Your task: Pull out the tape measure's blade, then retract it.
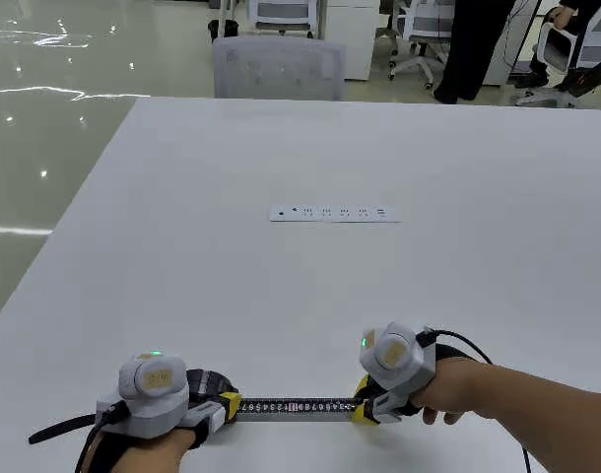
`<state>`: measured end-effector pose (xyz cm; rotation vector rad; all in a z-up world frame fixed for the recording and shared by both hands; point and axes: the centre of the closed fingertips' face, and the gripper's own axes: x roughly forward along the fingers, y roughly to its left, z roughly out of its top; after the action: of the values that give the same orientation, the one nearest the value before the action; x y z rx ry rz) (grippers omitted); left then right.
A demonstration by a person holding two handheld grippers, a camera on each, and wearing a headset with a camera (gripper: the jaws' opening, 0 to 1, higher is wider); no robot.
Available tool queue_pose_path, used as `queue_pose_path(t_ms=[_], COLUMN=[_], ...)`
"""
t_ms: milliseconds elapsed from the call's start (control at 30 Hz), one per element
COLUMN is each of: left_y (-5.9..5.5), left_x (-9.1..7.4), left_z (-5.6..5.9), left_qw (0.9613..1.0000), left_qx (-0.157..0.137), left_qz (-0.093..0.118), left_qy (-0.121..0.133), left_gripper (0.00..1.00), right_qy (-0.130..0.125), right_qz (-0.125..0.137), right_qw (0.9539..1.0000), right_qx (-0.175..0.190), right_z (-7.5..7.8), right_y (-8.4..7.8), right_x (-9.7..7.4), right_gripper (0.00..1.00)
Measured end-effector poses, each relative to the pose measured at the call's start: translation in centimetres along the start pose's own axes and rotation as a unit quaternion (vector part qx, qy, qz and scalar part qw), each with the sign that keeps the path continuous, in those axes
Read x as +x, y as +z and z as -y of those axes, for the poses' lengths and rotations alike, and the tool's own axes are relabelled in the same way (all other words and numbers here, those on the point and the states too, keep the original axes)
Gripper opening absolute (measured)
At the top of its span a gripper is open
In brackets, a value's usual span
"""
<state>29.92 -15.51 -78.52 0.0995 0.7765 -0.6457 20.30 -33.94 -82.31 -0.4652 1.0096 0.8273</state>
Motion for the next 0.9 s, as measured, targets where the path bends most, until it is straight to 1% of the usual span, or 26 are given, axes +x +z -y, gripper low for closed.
queue_pose_path(t_ms=[900], left_y=[-0.1], left_x=[0.0], left_z=[0.0], left_qw=[1.0000], left_qx=[-0.001], left_qz=[0.000], left_qy=[-0.002], left_gripper=[0.57], right_qy=[0.001], right_qz=[0.011], right_qw=[0.9999], right_qx=[0.003], right_z=[-0.4], right_y=[1.1], right_x=[0.7], right_gripper=[0.14])
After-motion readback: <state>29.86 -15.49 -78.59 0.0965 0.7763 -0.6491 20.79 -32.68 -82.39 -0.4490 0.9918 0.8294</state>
